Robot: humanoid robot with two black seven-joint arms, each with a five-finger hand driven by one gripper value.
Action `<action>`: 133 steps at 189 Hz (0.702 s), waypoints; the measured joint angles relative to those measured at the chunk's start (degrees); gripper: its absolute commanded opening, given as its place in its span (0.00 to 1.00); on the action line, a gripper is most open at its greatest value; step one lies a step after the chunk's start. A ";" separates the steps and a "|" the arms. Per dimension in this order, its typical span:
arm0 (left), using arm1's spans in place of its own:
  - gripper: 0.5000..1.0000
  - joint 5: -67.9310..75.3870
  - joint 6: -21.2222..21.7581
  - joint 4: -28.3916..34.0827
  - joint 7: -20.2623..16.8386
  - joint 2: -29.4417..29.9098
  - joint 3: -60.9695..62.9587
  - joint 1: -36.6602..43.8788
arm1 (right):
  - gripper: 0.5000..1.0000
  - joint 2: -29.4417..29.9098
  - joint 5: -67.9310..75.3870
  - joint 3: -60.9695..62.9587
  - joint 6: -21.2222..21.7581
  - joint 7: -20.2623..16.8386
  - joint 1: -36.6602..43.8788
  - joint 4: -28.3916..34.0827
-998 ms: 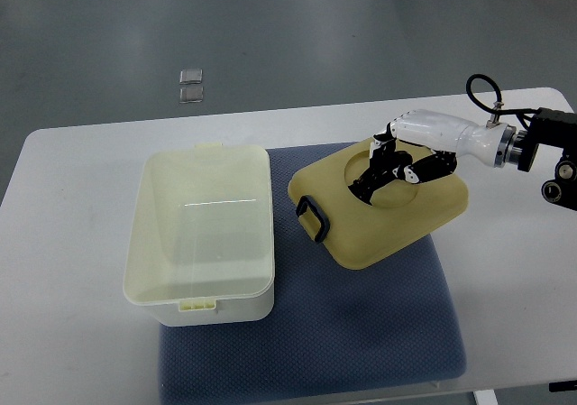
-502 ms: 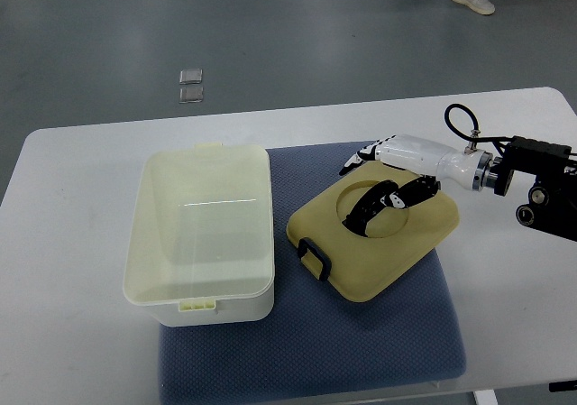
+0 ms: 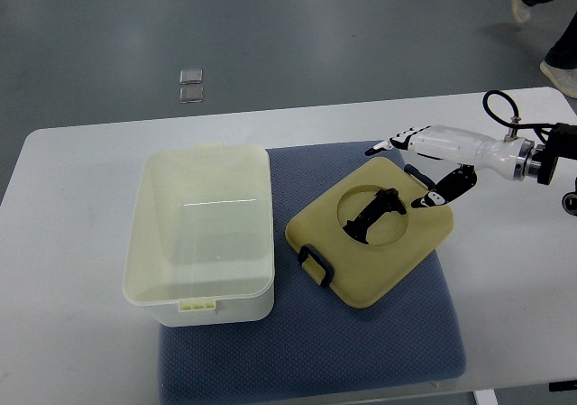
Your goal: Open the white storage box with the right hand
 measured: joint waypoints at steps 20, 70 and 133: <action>1.00 0.00 -0.04 0.00 0.00 0.00 0.01 0.09 | 0.80 -3.31 2.28 2.56 1.21 0.32 1.87 0.32; 1.00 0.00 -0.18 -0.18 0.02 0.00 0.36 0.26 | 0.80 -1.73 33.34 18.12 5.97 -2.37 1.52 -0.81; 1.00 0.00 -0.18 -0.27 0.03 0.00 0.37 0.27 | 0.85 13.18 77.72 31.88 16.28 -9.96 -4.56 -16.80</action>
